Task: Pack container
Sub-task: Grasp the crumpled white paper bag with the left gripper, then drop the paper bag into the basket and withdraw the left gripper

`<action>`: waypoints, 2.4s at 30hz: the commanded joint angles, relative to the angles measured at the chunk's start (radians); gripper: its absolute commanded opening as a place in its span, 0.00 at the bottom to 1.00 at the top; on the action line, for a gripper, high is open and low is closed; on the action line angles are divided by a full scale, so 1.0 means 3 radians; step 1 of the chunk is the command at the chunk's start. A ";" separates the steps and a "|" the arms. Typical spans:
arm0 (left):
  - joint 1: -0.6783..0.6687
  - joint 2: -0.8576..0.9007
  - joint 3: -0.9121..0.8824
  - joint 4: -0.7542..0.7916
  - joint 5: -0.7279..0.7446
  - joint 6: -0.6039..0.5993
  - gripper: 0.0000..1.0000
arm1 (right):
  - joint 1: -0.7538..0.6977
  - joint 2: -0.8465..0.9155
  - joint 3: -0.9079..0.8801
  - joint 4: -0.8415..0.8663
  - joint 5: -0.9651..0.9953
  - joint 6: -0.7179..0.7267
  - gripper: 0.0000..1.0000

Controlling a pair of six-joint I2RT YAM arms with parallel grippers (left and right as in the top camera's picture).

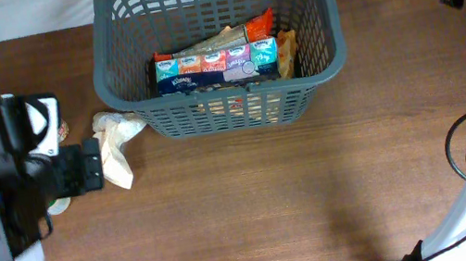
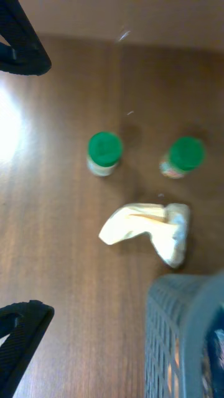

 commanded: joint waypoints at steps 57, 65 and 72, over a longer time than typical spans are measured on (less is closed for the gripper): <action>-0.0863 0.3141 0.3445 0.0389 0.1591 0.3176 0.02 | -0.0015 -0.0051 -0.0020 0.0011 -0.0061 0.0018 0.99; -0.1616 0.3677 0.3333 0.0278 0.1218 0.3164 0.02 | -0.0015 -0.0051 -0.0020 0.0011 -0.0061 0.0018 0.99; -0.1896 0.3698 0.3333 0.0140 0.0891 0.2627 0.99 | -0.0015 -0.0051 -0.0020 0.0011 -0.0061 0.0018 0.99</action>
